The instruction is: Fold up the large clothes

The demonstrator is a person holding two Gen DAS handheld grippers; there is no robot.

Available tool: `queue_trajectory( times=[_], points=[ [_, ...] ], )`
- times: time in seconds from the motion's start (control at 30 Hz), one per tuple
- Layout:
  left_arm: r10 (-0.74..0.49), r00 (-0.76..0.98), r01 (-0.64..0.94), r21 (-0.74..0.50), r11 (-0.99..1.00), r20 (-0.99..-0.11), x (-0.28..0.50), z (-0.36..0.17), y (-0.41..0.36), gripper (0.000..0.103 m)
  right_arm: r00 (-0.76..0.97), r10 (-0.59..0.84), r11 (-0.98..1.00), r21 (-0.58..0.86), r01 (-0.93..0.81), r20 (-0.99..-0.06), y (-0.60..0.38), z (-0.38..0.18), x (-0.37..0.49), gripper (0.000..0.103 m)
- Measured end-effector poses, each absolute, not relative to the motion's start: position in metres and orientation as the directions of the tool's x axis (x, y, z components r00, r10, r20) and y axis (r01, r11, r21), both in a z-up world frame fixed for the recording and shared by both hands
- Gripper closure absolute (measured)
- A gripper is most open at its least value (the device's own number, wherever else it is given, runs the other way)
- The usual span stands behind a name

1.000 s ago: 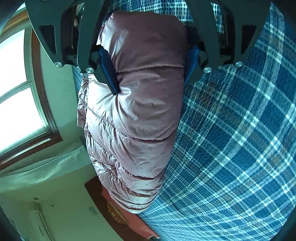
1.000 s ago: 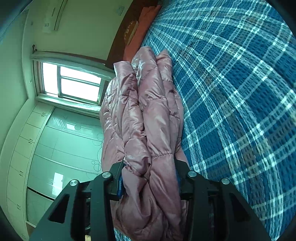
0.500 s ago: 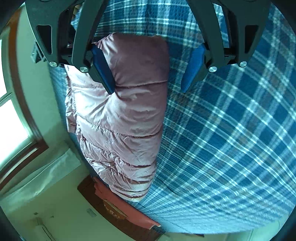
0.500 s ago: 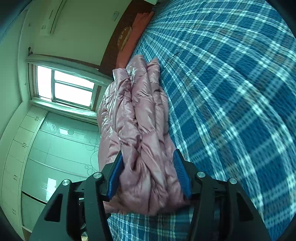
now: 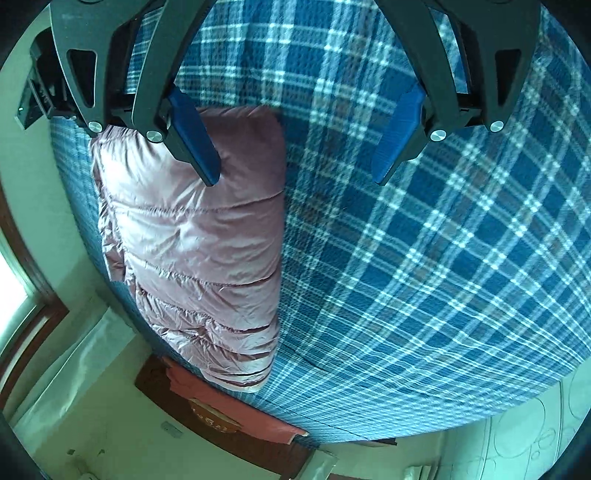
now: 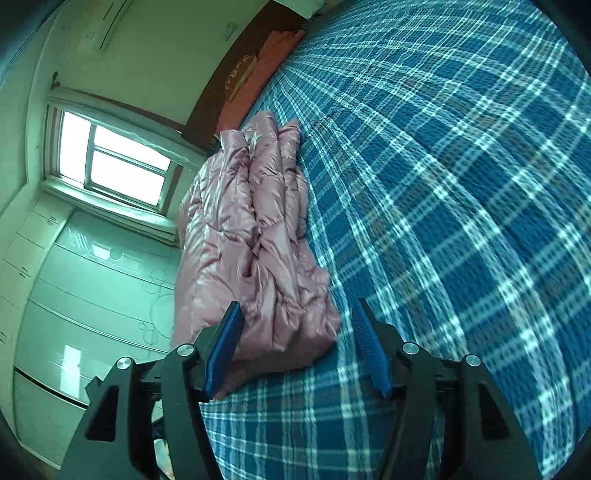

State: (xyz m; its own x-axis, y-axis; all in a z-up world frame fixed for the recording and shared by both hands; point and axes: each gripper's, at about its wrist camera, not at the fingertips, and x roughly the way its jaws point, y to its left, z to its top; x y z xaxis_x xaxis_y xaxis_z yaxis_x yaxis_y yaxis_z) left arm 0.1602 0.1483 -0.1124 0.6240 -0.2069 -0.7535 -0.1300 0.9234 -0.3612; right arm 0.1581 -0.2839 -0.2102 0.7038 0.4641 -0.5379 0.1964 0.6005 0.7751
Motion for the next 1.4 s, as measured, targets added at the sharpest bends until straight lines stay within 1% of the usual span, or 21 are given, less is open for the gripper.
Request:
queue_trajectory(
  times=[0.1, 0.13, 0.17, 0.2, 0.37, 0.4, 0.43, 0.6, 0.83, 1.03, 1.2, 1.4],
  points=[
    [-0.152, 0.632, -0.13, -0.298, 0.946, -0.76, 0.153, -0.109, 0.147, 0.019, 0.697, 0.412, 0.66, 0.719, 0.217, -0.588, -0.281, -0.204, 0.147, 0.041],
    [-0.129, 0.636, -0.133, -0.273, 0.953, -0.761, 0.15, -0.107, 0.146, 0.018, 0.692, 0.383, 0.69, 0.688, 0.226, -0.611, -0.278, -0.2, 0.145, 0.038],
    [-0.11, 0.641, -0.137, -0.254, 0.957, -0.76, 0.147, -0.106, 0.147, 0.017, 0.689, 0.346, 0.726, 0.647, 0.233, -0.636, -0.275, -0.195, 0.142, 0.037],
    [-0.088, 0.649, -0.143, -0.235, 0.961, -0.755, 0.143, -0.103, 0.147, 0.013, 0.689, 0.315, 0.756, 0.611, 0.233, -0.653, -0.271, -0.19, 0.139, 0.037],
    [-0.031, 0.677, -0.155, -0.184, 0.971, -0.736, 0.129, -0.09, 0.146, 0.011, 0.682, 0.187, 0.867, 0.445, 0.223, -0.707, -0.247, -0.166, 0.129, 0.036],
    [-0.025, 0.681, -0.154, -0.176, 0.972, -0.732, 0.127, -0.086, 0.145, 0.011, 0.684, 0.174, 0.877, 0.428, 0.22, -0.709, -0.244, -0.163, 0.129, 0.033],
    [-0.016, 0.688, -0.151, -0.164, 0.975, -0.725, 0.124, -0.081, 0.144, 0.011, 0.689, 0.147, 0.895, 0.392, 0.213, -0.709, -0.238, -0.156, 0.126, 0.031],
    [0.013, 0.721, -0.129, -0.116, 0.985, -0.692, 0.111, -0.058, 0.136, 0.006, 0.713, 0.084, 0.939, 0.296, 0.178, -0.696, -0.217, -0.131, 0.12, 0.03],
    [0.014, 0.757, -0.107, -0.102, 0.989, -0.653, 0.094, -0.029, 0.127, 0.006, 0.743, 0.025, 0.973, 0.188, 0.136, -0.669, -0.19, -0.097, 0.112, 0.029],
    [0.021, 0.793, -0.092, -0.086, 0.992, -0.608, 0.078, -0.008, 0.119, 0.004, 0.777, 0.011, 0.983, 0.149, 0.106, -0.63, -0.177, -0.073, 0.096, 0.026],
    [0.011, 0.803, -0.073, -0.079, 0.994, -0.596, 0.07, 0.001, 0.114, 0.004, 0.799, 0.005, 0.988, 0.126, 0.089, -0.602, -0.168, -0.056, 0.083, 0.026],
    [0.013, 0.814, -0.067, -0.073, 0.995, -0.581, 0.06, 0.009, 0.112, 0.004, 0.812, 0.007, 0.991, 0.114, 0.074, -0.584, -0.164, -0.048, 0.075, 0.026]
  ],
)
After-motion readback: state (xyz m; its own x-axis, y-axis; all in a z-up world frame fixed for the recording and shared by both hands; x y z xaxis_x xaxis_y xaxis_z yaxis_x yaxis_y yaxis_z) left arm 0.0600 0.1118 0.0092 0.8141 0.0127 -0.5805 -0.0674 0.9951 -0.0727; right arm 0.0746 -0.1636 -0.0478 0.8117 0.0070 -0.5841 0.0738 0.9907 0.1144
